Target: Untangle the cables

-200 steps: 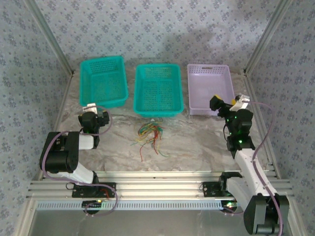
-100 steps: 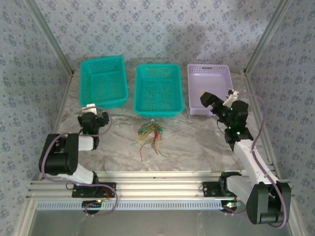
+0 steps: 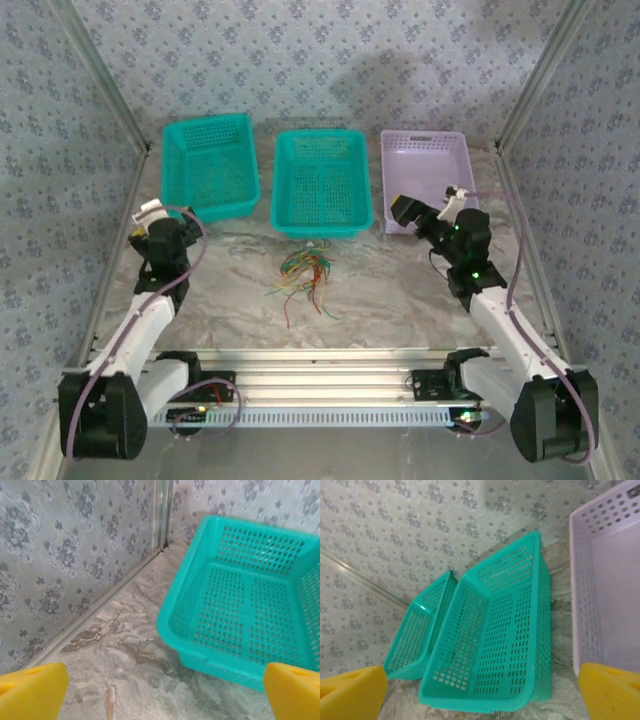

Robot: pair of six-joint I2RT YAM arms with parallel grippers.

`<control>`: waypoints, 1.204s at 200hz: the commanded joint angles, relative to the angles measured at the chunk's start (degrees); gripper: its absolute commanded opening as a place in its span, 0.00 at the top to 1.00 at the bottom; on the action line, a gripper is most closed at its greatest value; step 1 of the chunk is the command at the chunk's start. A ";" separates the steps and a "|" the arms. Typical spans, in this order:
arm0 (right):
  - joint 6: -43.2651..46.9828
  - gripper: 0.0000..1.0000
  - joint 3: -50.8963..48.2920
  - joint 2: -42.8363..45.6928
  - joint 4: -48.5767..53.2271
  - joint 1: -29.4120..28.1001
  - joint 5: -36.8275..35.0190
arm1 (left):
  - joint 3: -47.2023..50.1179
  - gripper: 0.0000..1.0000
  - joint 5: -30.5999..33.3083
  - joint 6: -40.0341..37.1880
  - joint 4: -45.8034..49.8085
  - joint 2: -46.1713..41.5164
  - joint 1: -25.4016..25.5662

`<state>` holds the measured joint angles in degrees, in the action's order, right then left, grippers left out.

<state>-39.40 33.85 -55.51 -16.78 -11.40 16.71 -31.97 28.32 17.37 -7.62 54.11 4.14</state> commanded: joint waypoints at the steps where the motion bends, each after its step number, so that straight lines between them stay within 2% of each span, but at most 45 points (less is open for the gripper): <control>1: 4.37 0.00 1.31 0.03 1.28 -3.08 -1.71 | -5.92 0.00 -1.73 7.25 19.23 -5.70 0.13; 11: 6.11 0.00 1.45 -0.09 1.67 -4.80 -2.49 | -6.84 0.00 -5.02 8.25 21.36 -8.79 0.12; 26: 8.57 0.00 2.45 -0.22 3.66 -7.40 -3.95 | -7.48 0.00 -7.29 14.06 25.19 -13.79 0.06; 44: 11.87 0.00 4.25 -0.36 7.69 -10.76 -5.20 | -9.92 0.00 -1.87 21.92 33.47 -17.71 4.09; 59: 14.55 0.00 5.27 -0.61 11.53 -15.26 -8.22 | -11.35 0.00 -7.24 19.59 34.34 -19.20 6.60; 86: 15.12 0.00 3.60 -0.89 13.64 -23.74 -13.62 | -11.19 0.00 -9.52 22.05 36.99 -20.22 10.83; 104: 13.64 0.00 2.37 -3.40 12.88 -27.95 -14.18 | -10.26 0.00 -11.90 23.50 38.90 -19.85 11.66; 136: 12.03 0.00 3.93 -12.51 11.15 -33.95 -13.90 | -7.49 0.00 -20.31 27.93 41.19 -16.73 12.53; 180: 9.27 0.01 8.50 -25.26 8.45 -36.29 -10.41 | -3.88 0.00 -22.43 30.96 38.90 -13.65 17.48; 206: 7.67 0.02 7.82 -27.65 3.65 -36.39 -10.27 | -1.95 0.00 -22.30 31.95 36.56 -10.93 22.44; 241: 8.46 0.05 8.93 -30.30 2.13 -36.11 -12.34 | -0.90 0.00 -22.11 32.87 32.45 -4.64 28.88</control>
<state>-30.46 40.53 -84.01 -11.68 -47.51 5.76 -33.26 6.81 48.75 28.71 46.22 29.93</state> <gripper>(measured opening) 0.962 0.995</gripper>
